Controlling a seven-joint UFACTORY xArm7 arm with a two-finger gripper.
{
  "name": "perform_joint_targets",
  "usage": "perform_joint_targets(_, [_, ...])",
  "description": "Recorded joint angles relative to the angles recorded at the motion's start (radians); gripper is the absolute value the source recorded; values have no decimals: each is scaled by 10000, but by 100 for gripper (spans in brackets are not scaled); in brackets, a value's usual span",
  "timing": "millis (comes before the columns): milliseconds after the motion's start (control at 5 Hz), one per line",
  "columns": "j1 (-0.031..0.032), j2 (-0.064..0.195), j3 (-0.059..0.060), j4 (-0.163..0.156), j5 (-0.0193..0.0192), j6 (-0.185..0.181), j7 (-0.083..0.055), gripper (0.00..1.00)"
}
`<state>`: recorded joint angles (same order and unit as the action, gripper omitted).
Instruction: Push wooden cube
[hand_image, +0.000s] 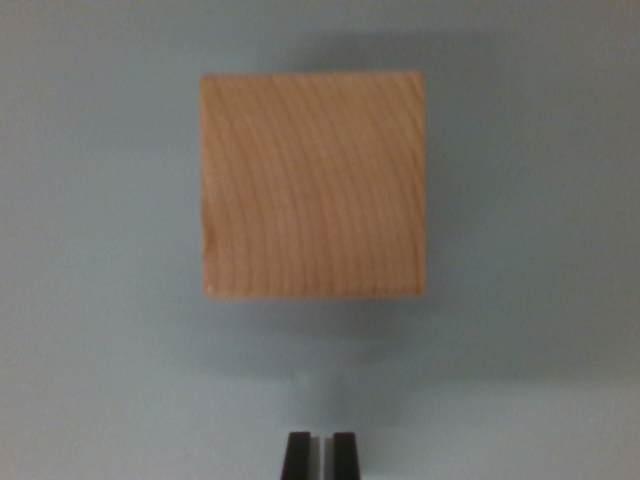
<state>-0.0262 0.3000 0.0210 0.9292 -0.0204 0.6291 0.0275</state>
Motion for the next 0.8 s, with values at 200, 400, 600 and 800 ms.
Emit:
perform_joint_targets(200, [0,0,0,0,0,0,0,100])
perform_joint_targets(400, [4,205,-1,331,-2,126,0,100])
perform_joint_targets(600, [4,205,-1,331,-2,126,0,100])
perform_joint_targets(800, [9,441,-3,711,-3,270,1,100])
